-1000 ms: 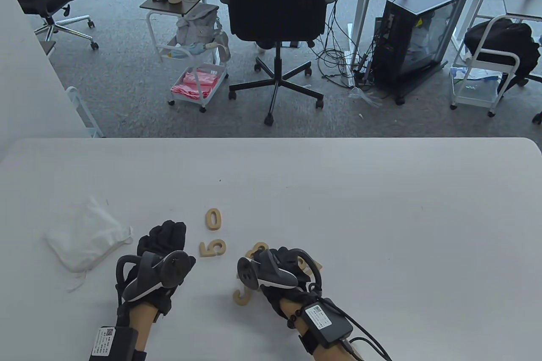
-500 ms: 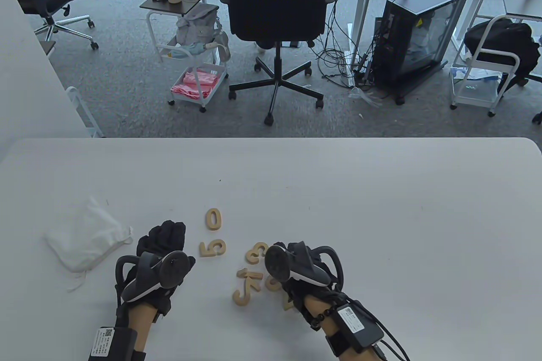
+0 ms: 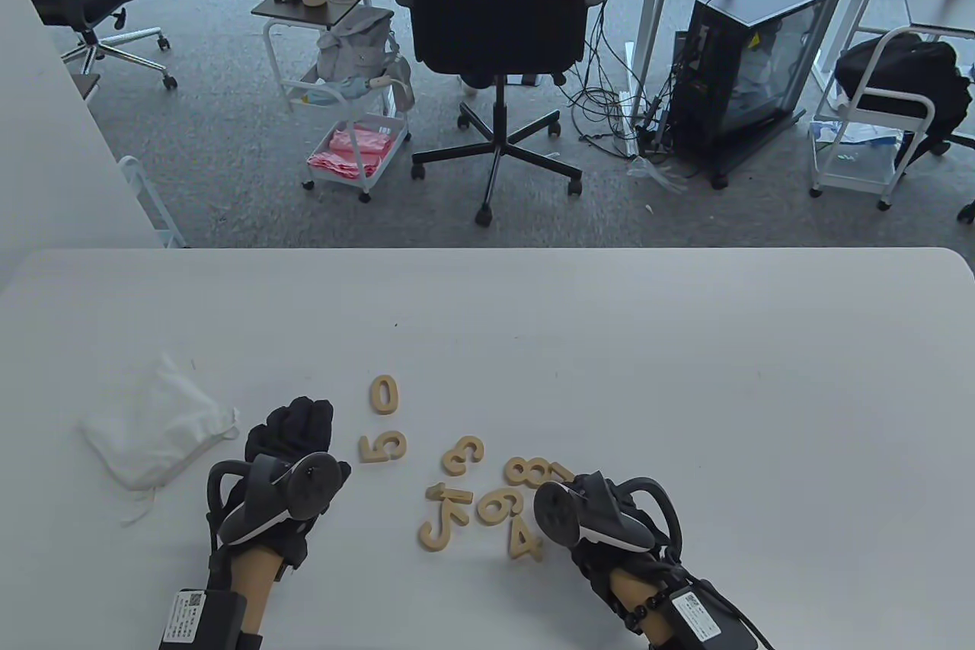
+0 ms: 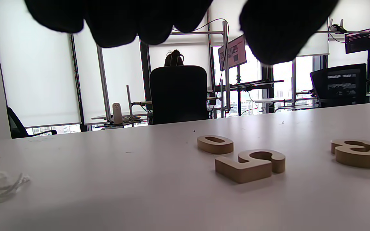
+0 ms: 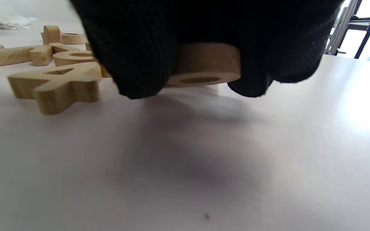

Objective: Empty bag and arrange number blocks in order

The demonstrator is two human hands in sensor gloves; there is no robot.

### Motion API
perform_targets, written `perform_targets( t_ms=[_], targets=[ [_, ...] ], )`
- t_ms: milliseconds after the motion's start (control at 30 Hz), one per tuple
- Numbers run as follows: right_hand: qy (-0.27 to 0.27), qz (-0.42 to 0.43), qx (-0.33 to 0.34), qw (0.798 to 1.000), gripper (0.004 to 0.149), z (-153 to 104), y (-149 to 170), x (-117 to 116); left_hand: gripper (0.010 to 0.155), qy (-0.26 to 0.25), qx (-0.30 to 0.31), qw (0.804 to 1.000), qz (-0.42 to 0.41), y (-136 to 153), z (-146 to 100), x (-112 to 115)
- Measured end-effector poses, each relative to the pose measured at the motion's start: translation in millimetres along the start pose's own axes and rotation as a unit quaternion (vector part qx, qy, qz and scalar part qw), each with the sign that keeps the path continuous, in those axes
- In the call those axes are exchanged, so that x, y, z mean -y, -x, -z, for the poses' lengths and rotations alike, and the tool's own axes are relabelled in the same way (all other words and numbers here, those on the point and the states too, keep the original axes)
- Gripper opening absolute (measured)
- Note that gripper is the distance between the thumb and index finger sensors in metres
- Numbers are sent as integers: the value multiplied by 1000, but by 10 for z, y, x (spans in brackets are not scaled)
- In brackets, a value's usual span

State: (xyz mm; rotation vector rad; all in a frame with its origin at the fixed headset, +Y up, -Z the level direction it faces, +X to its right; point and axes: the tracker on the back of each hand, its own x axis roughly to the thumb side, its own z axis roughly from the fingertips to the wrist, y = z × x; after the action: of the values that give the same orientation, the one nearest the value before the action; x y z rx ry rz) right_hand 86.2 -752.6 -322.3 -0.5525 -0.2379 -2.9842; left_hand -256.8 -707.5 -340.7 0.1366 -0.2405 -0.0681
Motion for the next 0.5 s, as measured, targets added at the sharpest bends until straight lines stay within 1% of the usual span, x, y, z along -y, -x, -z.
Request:
perform_targets(
  t_ms=[33,233,500],
  targets=[
    [-6,-5,0,1000,53,7,-4,-13,83,0,0,1000,0,0,1,0],
    [1,-40,0,999,54,-4,-46,-47,83,-4,-1,1000,-1,6,-1,0],
    [-9,-46,2,999,55,-15,-59,-51,83,-8,-3,1000,-5,25,-10,-4]
  ],
)
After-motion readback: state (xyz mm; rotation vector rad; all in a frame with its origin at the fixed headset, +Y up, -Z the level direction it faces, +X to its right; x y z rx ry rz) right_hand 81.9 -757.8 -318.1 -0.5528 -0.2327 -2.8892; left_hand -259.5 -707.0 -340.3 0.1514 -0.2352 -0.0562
